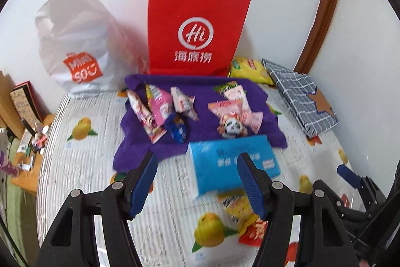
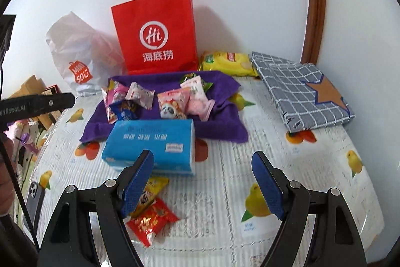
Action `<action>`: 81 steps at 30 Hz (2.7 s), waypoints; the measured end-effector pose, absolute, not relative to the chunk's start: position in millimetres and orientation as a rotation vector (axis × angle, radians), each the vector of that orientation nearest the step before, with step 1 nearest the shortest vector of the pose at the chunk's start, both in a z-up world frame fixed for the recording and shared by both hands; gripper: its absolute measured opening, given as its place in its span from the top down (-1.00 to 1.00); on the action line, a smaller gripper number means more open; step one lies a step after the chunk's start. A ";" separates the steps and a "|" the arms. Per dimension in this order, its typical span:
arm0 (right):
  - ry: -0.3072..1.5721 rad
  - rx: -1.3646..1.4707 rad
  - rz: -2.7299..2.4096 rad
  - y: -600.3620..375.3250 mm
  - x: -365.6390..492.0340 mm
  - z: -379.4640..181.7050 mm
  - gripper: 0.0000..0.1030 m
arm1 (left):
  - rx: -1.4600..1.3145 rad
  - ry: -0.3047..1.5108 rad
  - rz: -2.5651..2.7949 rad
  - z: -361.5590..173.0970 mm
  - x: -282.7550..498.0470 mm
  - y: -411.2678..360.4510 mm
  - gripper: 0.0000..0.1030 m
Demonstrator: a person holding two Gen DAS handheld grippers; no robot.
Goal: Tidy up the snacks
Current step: 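Move both open grippers back toward the remaining snacks in front of the tissue pack, then grasp the red snack packet with the right gripper while the left grasps the yellow chip bag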
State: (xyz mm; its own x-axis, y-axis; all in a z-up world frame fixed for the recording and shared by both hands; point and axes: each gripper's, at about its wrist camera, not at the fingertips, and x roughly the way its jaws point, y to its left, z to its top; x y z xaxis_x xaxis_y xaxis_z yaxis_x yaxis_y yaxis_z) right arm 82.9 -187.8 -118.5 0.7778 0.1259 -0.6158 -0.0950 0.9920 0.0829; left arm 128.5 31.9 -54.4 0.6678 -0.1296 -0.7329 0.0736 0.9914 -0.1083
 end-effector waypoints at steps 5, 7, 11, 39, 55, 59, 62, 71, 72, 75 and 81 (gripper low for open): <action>0.706 0.044 0.163 -180.2 77.1 -140.0 -0.54 | -0.087 0.856 -0.107 -72.3 116.0 43.4 -0.24; 0.734 0.032 0.187 -174.0 76.1 -153.9 -0.40 | -0.100 0.873 -0.102 -81.3 114.3 49.1 -0.24; 0.803 -0.010 0.290 -155.0 74.0 -182.0 -0.25 | -0.131 0.904 -0.104 -95.9 114.6 59.1 -0.24; 0.927 0.100 0.266 -152.9 110.4 -220.7 -0.20 | -0.178 0.951 -0.178 -138.0 110.1 67.6 -0.24; 0.832 -0.030 0.088 -202.0 113.3 -236.9 0.26 | -0.070 0.948 -0.322 -153.3 99.3 8.2 -0.41; 0.794 -0.015 0.059 -219.2 111.3 -241.3 0.24 | -0.023 0.950 -0.357 -157.8 101.3 -19.8 -0.42; 0.796 0.006 0.070 -223.0 113.6 -241.2 0.23 | 0.020 0.968 -0.325 -169.8 108.1 -36.2 -0.42; 0.795 0.008 0.068 -220.2 114.6 -241.9 0.23 | 0.052 0.944 -0.207 -201.3 125.5 -58.1 -0.37; 0.794 0.008 0.069 -220.5 114.4 -242.0 0.23 | 0.074 0.926 -0.194 -202.0 126.4 -61.4 -0.12; 0.794 0.009 0.069 -221.7 114.4 -242.4 0.23 | 0.105 0.915 -0.183 -201.6 123.7 -62.8 0.05; 0.791 0.015 0.076 -222.1 113.9 -242.2 0.26 | 0.077 0.902 -0.118 -198.1 105.5 -31.5 0.07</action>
State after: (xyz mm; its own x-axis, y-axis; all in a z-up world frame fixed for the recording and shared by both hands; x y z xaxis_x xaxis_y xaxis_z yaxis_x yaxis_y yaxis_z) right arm 113.9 -222.1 -242.2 0.7006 0.0741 -0.7097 -0.0628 0.9971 0.0420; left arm 105.5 -31.5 -198.1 0.6142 -0.0698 -0.7861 0.1348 0.9907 0.0174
